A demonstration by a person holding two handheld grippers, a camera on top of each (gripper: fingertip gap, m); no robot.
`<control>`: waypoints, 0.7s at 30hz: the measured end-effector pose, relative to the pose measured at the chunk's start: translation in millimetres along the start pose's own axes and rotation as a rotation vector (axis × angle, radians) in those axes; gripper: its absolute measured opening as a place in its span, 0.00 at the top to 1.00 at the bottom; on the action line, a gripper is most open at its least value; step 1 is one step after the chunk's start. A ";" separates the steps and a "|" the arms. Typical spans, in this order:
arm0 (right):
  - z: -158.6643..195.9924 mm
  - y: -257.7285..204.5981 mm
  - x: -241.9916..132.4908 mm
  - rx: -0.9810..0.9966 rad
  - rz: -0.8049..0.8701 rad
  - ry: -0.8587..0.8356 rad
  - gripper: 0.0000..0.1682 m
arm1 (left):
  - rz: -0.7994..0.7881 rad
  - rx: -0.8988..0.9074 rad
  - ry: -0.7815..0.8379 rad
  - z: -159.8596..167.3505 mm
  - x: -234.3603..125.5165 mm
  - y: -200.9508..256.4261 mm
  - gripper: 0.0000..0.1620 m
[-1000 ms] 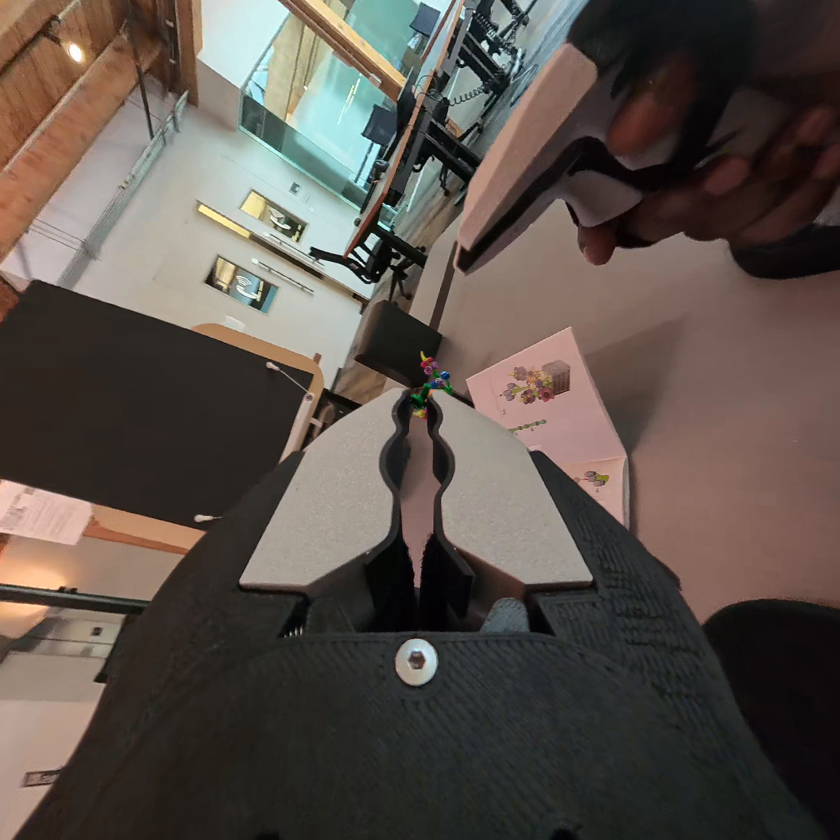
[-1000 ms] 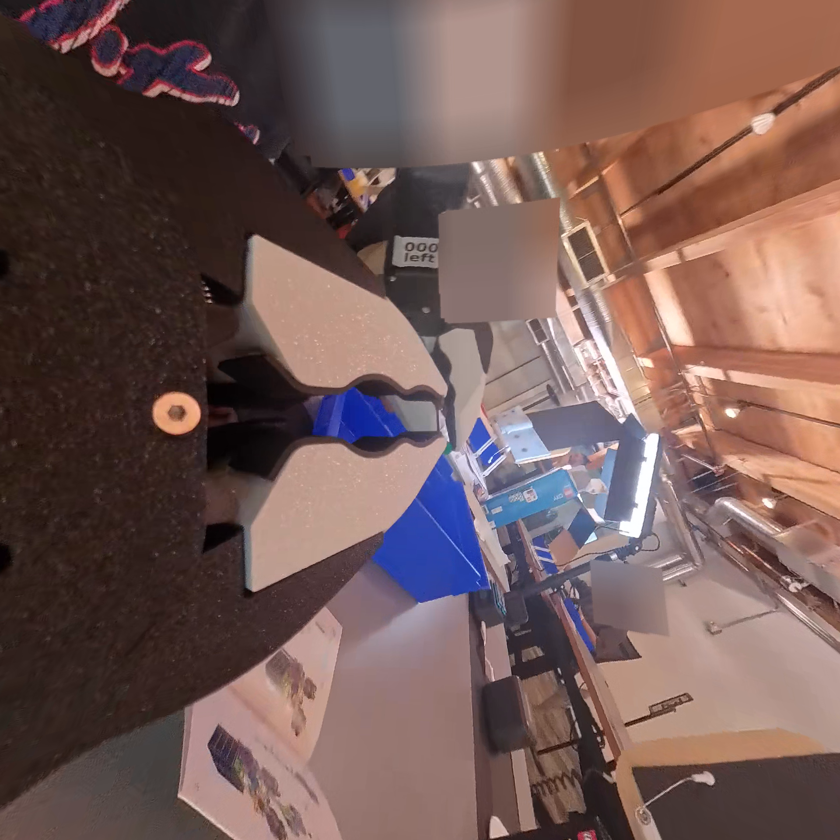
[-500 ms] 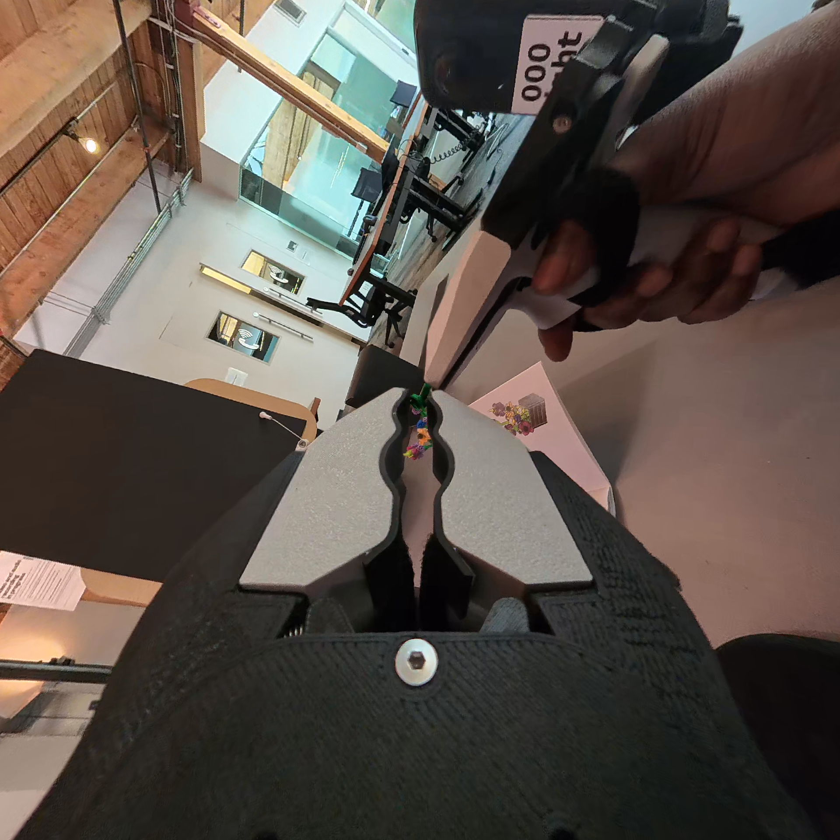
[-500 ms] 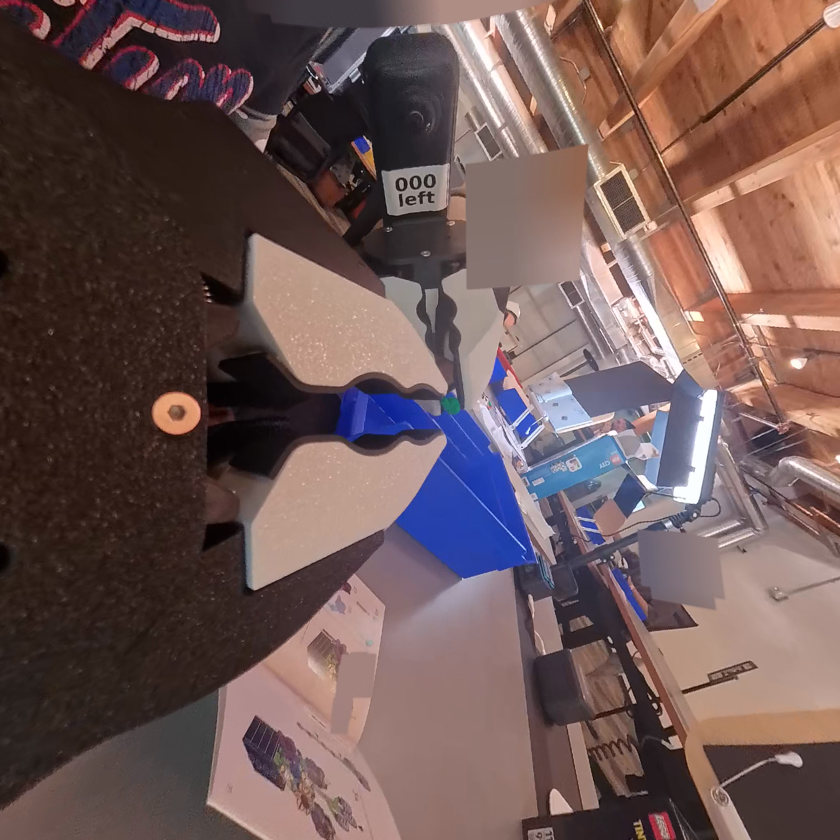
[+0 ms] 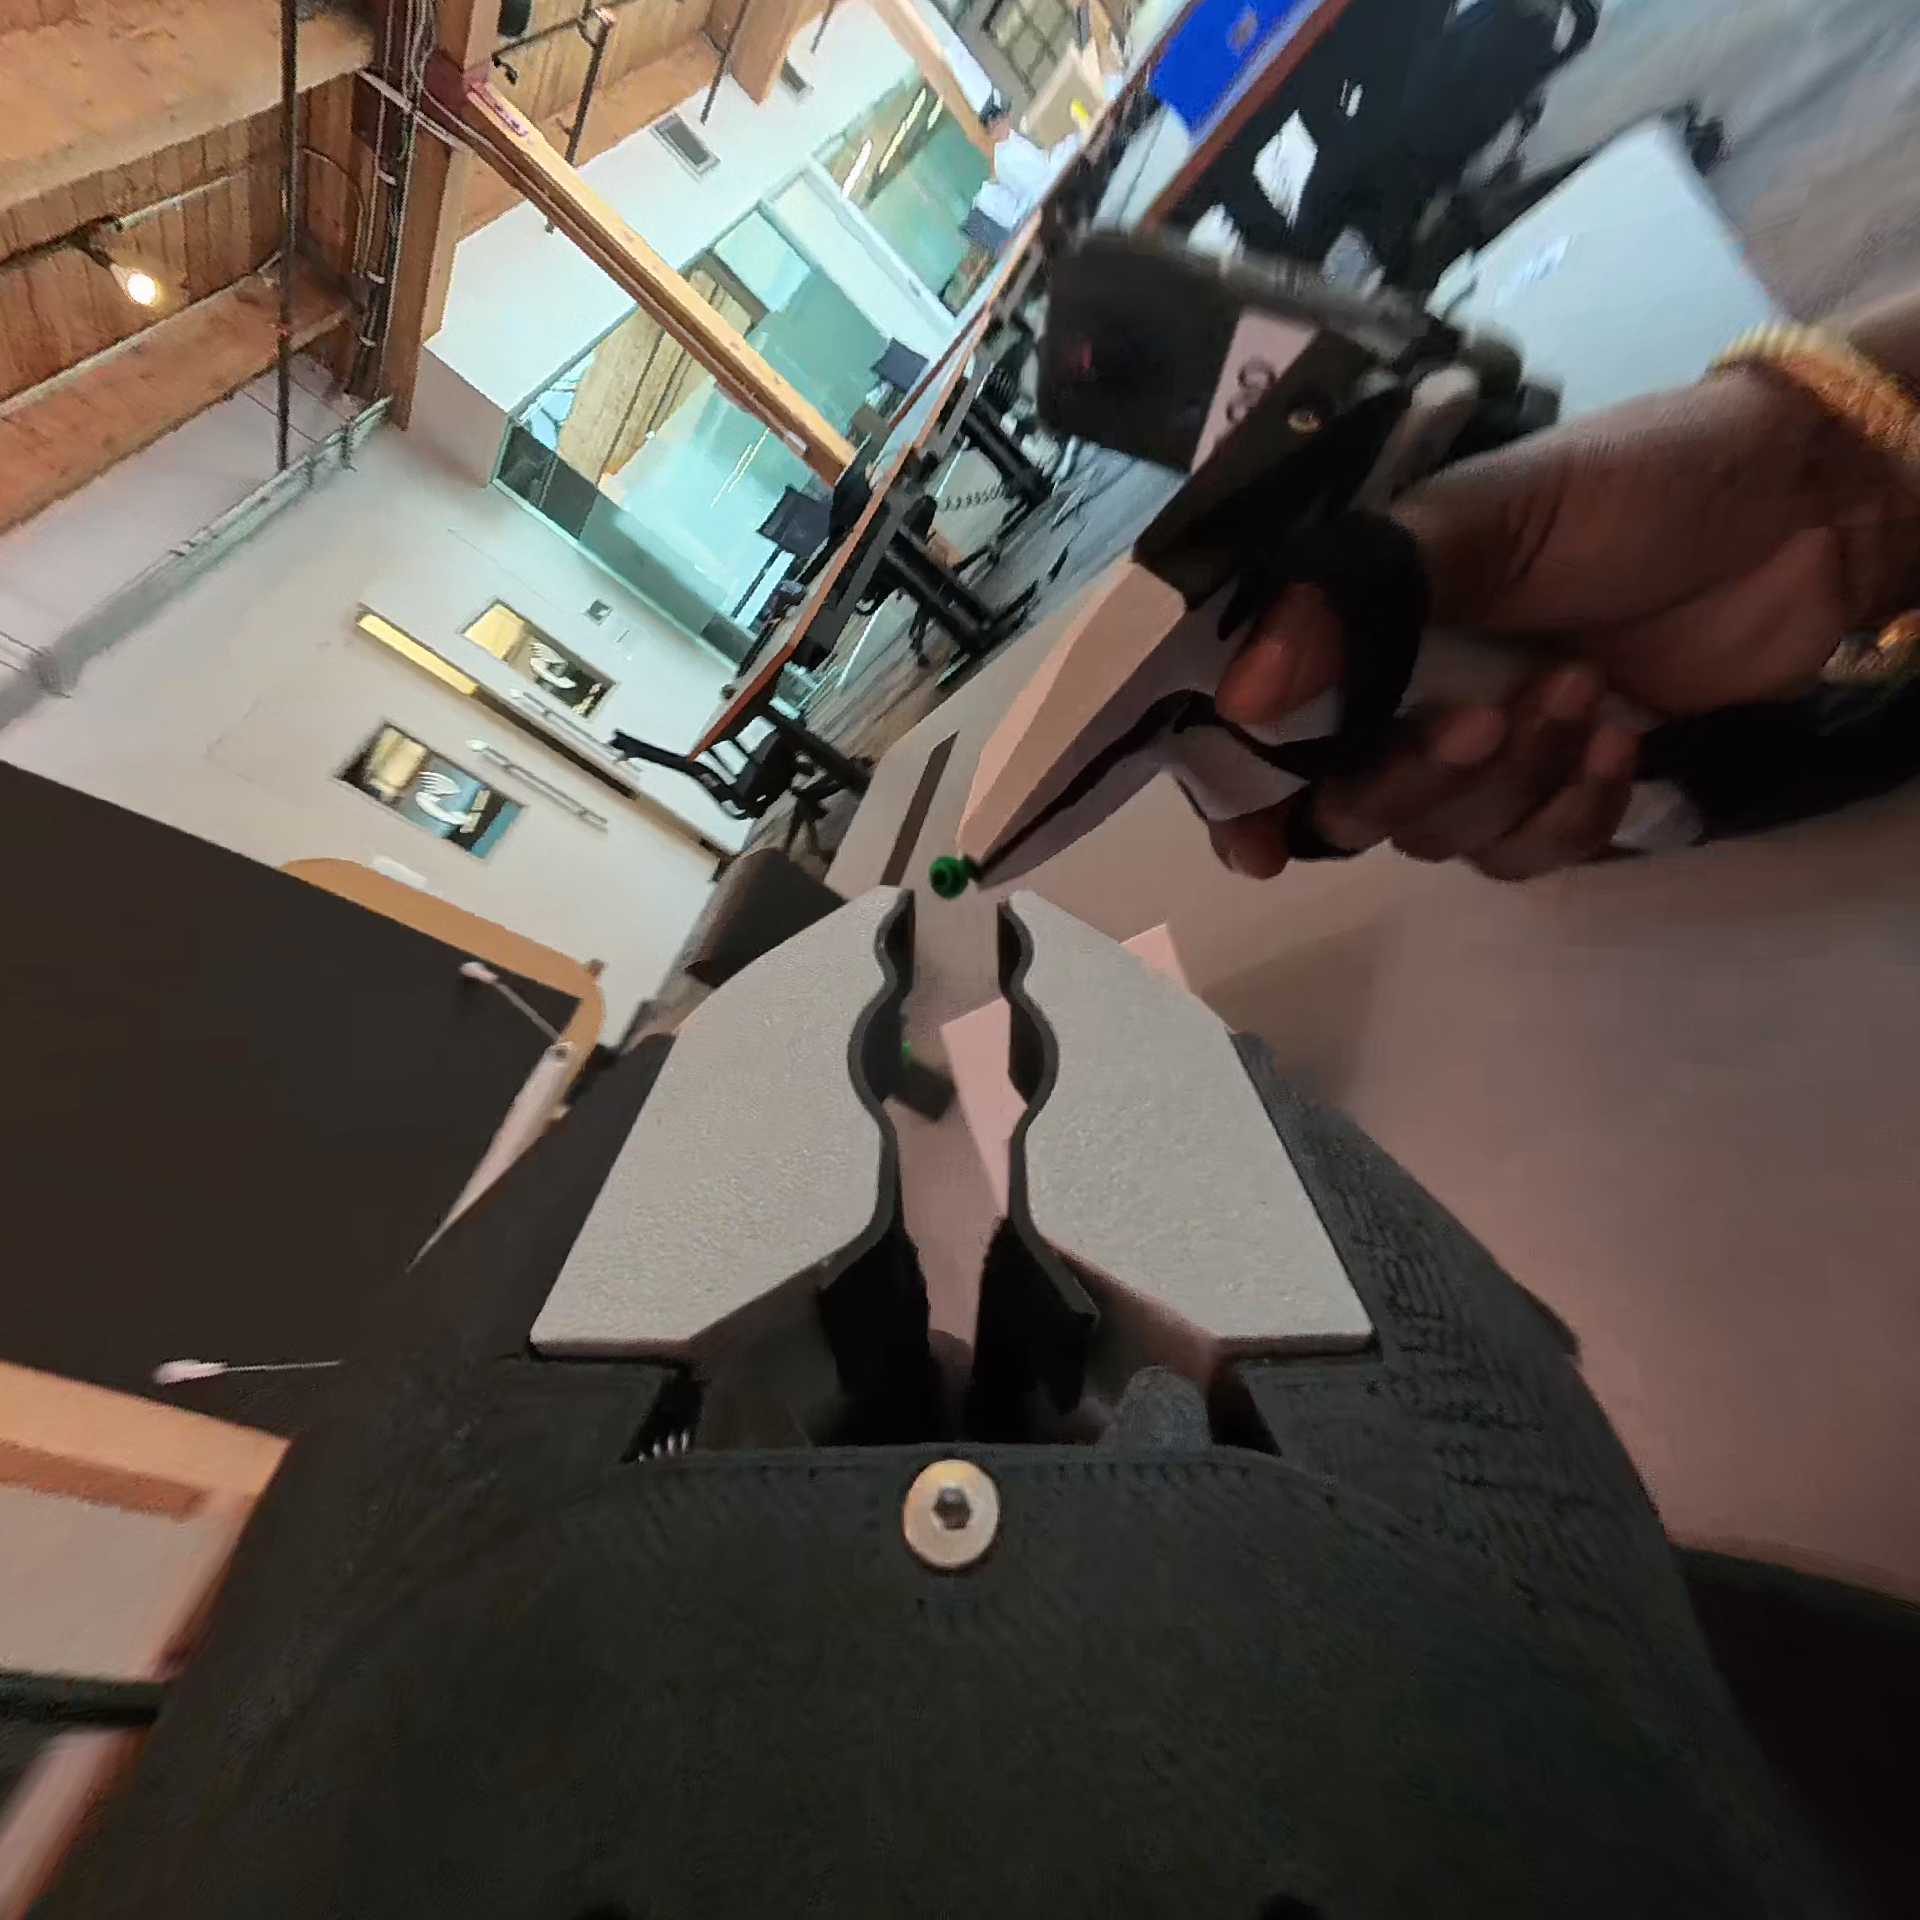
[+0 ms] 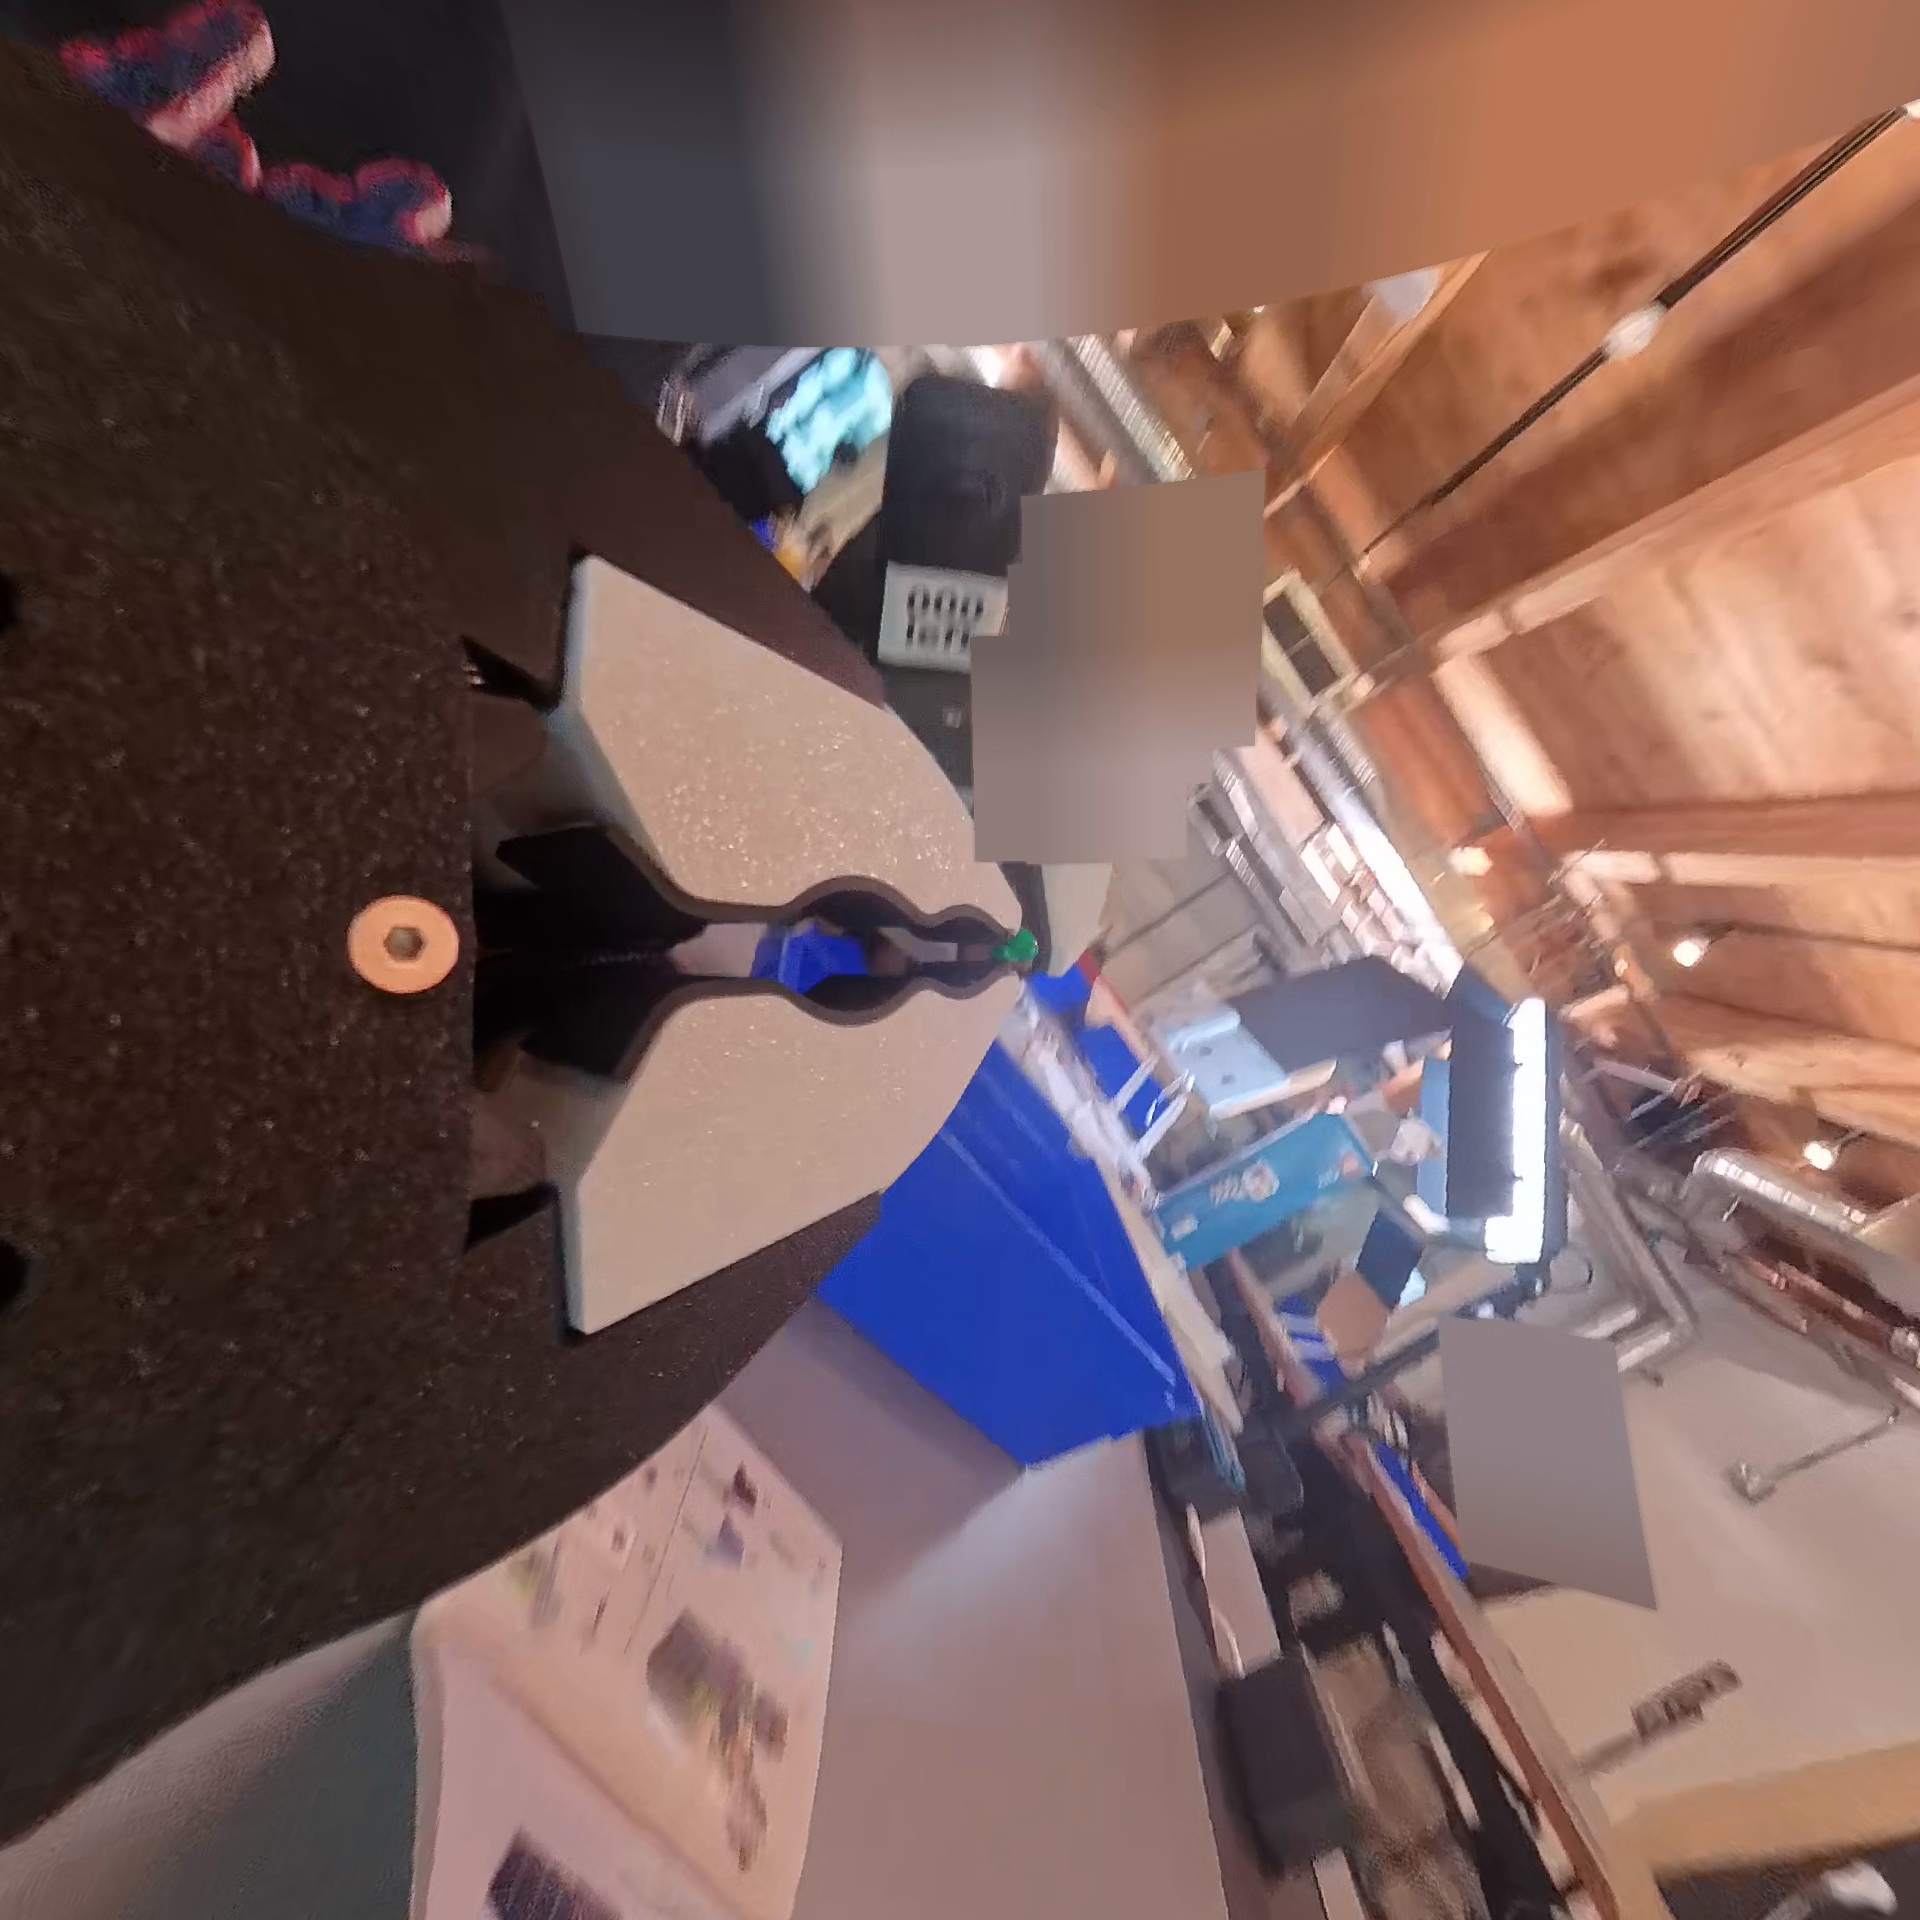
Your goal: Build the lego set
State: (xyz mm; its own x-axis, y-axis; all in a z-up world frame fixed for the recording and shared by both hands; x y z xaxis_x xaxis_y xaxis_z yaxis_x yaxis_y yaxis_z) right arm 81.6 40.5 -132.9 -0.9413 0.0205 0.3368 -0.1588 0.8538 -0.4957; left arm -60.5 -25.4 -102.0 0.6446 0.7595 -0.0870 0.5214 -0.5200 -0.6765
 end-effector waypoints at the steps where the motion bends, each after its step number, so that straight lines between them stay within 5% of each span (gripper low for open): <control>1: -0.2 0.3 -0.6 0.064 -0.052 0.028 0.98 | 0.021 -0.060 0.033 1.4 -0.5 -1.4 0.90; 8: 9.3 -2.4 3.4 0.390 -0.357 0.092 0.98 | 0.236 -0.533 0.391 5.4 -0.2 -4.6 0.90; 21: 13.3 -3.6 3.9 0.433 -0.415 0.078 0.98 | 0.318 -0.614 0.469 3.8 -1.1 -3.4 0.95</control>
State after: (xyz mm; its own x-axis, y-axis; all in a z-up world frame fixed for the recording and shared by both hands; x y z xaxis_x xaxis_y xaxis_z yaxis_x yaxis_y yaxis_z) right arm 74.5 30.5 -140.5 -0.7530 -0.2166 0.6214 -0.6300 0.5097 -0.5859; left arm -65.1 -23.0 -102.4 0.9077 0.3696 0.1988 0.3996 -0.9059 -0.1402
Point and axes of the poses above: each gripper's, where its closed fingertips meet, x out along the fingers, z out of its underside, y = z × x across the jaws, the point moved 9 cm from there along -x, back along the fingers, and after that the axes turned 5 degrees about -x, right-handed, at the moved point
